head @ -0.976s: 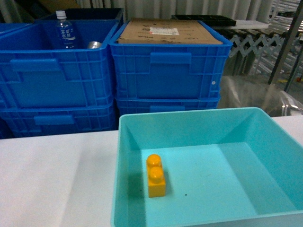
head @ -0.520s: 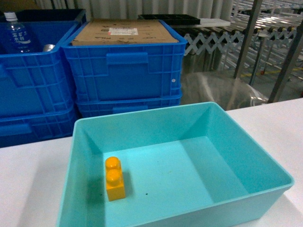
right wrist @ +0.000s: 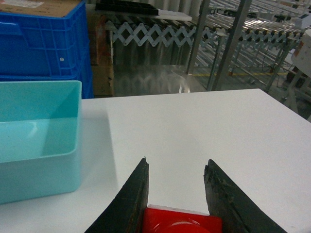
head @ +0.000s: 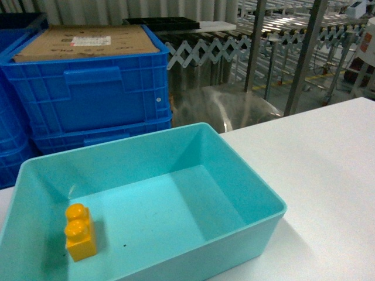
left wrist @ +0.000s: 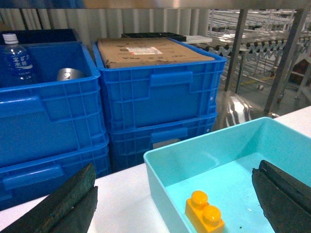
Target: Pick red block from blue box to shelf
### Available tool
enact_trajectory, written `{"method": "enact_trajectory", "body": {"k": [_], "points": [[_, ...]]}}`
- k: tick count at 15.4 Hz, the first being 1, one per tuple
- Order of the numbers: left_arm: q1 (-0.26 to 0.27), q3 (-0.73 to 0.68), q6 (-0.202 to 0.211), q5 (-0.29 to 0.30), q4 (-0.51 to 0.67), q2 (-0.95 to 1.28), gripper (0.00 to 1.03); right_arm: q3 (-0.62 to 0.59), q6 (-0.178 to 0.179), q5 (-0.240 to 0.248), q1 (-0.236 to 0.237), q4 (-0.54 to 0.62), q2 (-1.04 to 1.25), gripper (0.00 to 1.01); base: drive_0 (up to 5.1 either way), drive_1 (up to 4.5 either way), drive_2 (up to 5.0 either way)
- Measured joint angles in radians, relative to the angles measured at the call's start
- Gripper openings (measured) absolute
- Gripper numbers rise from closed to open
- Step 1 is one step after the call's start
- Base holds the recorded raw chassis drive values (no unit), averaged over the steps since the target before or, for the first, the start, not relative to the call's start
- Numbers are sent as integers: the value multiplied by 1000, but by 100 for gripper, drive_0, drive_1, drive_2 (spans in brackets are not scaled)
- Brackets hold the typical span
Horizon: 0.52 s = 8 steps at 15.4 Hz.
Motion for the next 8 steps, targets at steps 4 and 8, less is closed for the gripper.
{"method": "enact_trajectory", "body": {"k": [4, 8], "points": [[0, 0, 0, 0, 0, 0, 98, 0, 0, 0, 0, 0, 0, 29, -150, -150, -150], [0, 0, 0, 0, 0, 0, 98, 0, 0, 0, 0, 0, 0, 29, -150, -150, -150]]}}
